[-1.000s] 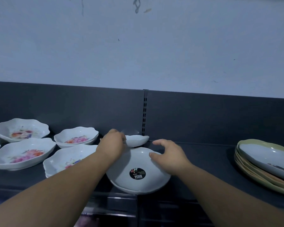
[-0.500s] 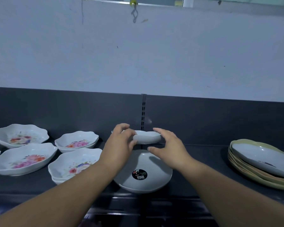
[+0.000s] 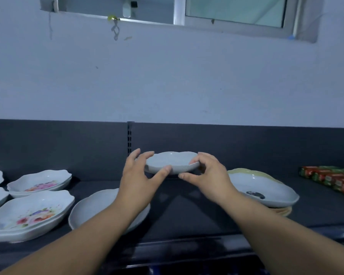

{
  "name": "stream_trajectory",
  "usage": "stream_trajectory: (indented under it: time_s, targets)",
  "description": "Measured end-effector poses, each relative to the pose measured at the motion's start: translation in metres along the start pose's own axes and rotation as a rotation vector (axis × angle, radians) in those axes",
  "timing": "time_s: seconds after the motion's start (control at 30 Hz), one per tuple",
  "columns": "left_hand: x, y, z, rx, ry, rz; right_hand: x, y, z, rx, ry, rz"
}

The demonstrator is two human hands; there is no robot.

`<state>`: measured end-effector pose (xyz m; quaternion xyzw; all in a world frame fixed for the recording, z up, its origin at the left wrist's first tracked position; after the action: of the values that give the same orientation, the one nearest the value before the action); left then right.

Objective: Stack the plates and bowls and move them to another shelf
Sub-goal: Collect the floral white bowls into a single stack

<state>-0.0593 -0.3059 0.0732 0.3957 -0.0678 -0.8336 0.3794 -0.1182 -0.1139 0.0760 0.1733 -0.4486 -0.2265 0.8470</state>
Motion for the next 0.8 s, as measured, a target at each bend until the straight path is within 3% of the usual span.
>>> stream_trajectory:
  time_s: [0.27,0.47,0.8]
  targets:
    - [-0.079,-0.108,-0.003,0.079,-0.022,-0.086,-0.072,0.12,-0.004,-0.091,-0.05,0.003]
    - [-0.117,-0.174,-0.016,0.134,-0.036,-0.109,-0.128,0.177,-0.011,-0.048,-0.093,-0.007]
    - [-0.128,-0.239,-0.037,0.187,-0.001,0.001,-0.193,0.194,-0.02,0.029,-0.177,-0.078]
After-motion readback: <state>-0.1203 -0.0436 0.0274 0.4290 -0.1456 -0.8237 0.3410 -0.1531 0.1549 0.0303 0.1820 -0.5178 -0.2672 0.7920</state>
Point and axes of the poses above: each hand's wrist, its own z-axis towards the middle knuckle, its own y-axis out of the back of the hand, x = y × z, the point moved 9 cm from there along z, towards the middle knuckle, and after that the axes turned 5 degrees about -y, right-handed, at the moved point
